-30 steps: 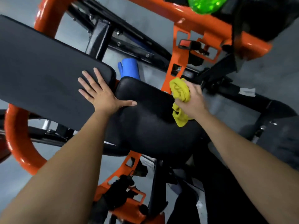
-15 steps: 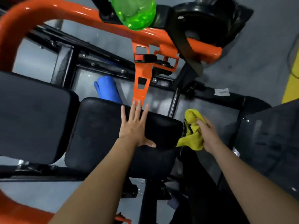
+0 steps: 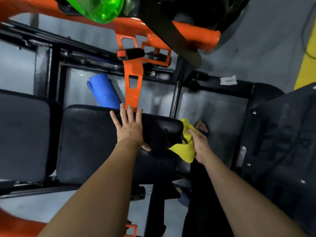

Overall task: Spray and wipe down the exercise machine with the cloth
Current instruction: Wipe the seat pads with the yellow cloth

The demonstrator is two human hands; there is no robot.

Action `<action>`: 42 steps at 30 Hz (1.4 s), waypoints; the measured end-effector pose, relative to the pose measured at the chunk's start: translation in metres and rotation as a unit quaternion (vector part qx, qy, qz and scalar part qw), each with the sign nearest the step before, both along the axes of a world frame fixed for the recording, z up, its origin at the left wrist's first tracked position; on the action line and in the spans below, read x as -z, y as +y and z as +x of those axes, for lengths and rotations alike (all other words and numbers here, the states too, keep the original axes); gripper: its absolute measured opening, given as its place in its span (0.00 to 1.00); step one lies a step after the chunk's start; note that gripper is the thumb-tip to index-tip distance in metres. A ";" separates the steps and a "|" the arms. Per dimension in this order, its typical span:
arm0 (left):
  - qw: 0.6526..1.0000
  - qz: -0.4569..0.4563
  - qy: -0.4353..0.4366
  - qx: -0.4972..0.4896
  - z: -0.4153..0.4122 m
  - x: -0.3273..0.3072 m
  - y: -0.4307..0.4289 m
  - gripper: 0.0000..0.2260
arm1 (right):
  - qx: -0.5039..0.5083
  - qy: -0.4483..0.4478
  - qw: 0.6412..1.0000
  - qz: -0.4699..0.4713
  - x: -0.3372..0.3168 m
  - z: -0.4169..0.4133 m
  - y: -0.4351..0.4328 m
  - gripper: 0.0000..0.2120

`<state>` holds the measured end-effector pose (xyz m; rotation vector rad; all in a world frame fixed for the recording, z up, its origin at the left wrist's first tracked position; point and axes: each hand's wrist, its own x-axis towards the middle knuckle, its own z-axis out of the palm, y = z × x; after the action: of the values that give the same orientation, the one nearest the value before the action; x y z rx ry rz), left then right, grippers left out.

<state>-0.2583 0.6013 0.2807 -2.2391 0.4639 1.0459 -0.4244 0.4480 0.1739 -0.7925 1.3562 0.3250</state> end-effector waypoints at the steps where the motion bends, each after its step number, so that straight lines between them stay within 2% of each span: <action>1: 1.000 -0.001 -0.004 0.000 0.001 0.001 0.000 0.72 | 0.005 0.002 1.000 0.013 0.004 -0.016 0.013 0.07; 3: 1.000 0.003 -0.003 0.003 0.000 0.001 -0.001 0.72 | 0.000 0.020 0.998 0.056 0.012 -0.055 0.041 0.07; 5: 1.000 0.004 -0.012 0.008 -0.002 0.002 -0.001 0.72 | -0.018 0.040 0.991 0.123 0.020 -0.096 0.071 0.11; 8: 1.000 0.007 -0.019 0.004 -0.003 0.004 -0.001 0.72 | 0.025 0.058 0.983 0.174 0.020 -0.121 0.099 0.10; 11: 0.999 0.021 -0.022 0.016 -0.006 0.002 -0.006 0.72 | 0.054 0.052 0.988 0.133 0.020 -0.108 0.089 0.06; 18: 1.000 0.016 -0.021 -0.003 -0.003 0.003 -0.007 0.73 | 0.027 -0.046 0.999 -0.005 0.018 -0.010 0.002 0.10; 23: 1.000 0.016 -0.006 -0.008 -0.002 0.000 -0.007 0.71 | -0.005 -0.090 0.994 -0.057 0.003 0.052 -0.042 0.09; 28: 1.000 0.022 0.003 -0.013 -0.001 0.000 -0.009 0.72 | -0.026 -0.065 0.995 -0.076 0.007 0.023 -0.017 0.10; 32: 1.000 0.008 0.008 -0.011 0.001 0.002 -0.003 0.73 | -0.045 -0.007 0.998 -0.040 0.015 -0.039 0.032 0.06; 36: 1.000 -0.010 0.010 -0.013 0.001 0.002 -0.001 0.73 | -0.084 0.034 0.996 -0.016 0.002 -0.080 0.070 0.08; 39: 1.000 -0.015 0.007 -0.011 0.000 0.002 0.000 0.73 | -0.058 0.029 0.998 -0.011 -0.007 -0.076 0.068 0.06; 42: 1.000 -0.009 0.014 -0.016 0.000 0.001 -0.002 0.73 | -0.034 0.013 0.998 -0.046 -0.002 -0.054 0.044 0.07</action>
<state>-0.2580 0.5996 0.2798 -2.2575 0.4531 1.0948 -0.4782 0.4918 0.1760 -0.9147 1.3779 0.3294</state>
